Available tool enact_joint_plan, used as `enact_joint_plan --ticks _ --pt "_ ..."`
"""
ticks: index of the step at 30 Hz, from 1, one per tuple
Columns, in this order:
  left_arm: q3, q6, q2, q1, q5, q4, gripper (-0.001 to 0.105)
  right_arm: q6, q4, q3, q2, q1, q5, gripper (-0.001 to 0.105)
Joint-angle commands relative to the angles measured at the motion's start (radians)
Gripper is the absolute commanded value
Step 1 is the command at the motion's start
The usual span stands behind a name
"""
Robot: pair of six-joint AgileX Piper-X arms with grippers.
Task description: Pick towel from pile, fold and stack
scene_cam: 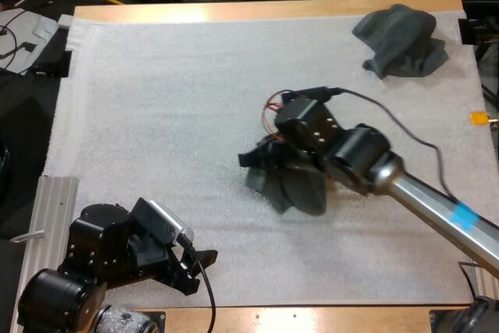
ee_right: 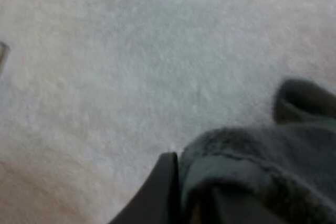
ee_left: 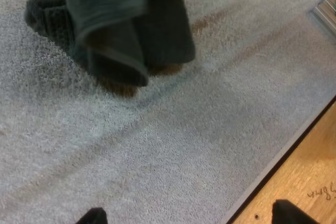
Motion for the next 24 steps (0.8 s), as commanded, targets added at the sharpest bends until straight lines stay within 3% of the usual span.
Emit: enact_joint_plan --ticks 1,4,6,14,18,24 --pt "-0.006 -0.009 0.0 -0.004 0.005 -0.002 0.061 0.018 -0.106 -0.016 0.03 0.003 -0.028 0.033" --pt "-0.005 -0.009 0.001 -0.004 0.003 -0.003 0.061 0.021 -0.097 -0.018 0.026 0.003 -0.027 0.064" --pt "-0.004 -0.007 0.002 -0.006 0.004 -0.002 0.061 0.012 -0.065 -0.021 0.019 0.005 -0.019 0.073" --pt "-0.005 -0.005 0.0 -0.004 0.003 -0.005 0.06 -0.058 0.167 -0.022 -0.059 0.002 0.044 0.065" --pt "-0.002 -0.004 -0.001 -0.005 0.01 -0.002 0.061 -0.024 0.128 -0.02 -0.032 -0.001 0.01 0.064" --pt "-0.002 -0.003 -0.003 -0.005 0.008 -0.001 0.061 -0.059 0.241 -0.021 -0.045 -0.001 0.102 0.064"
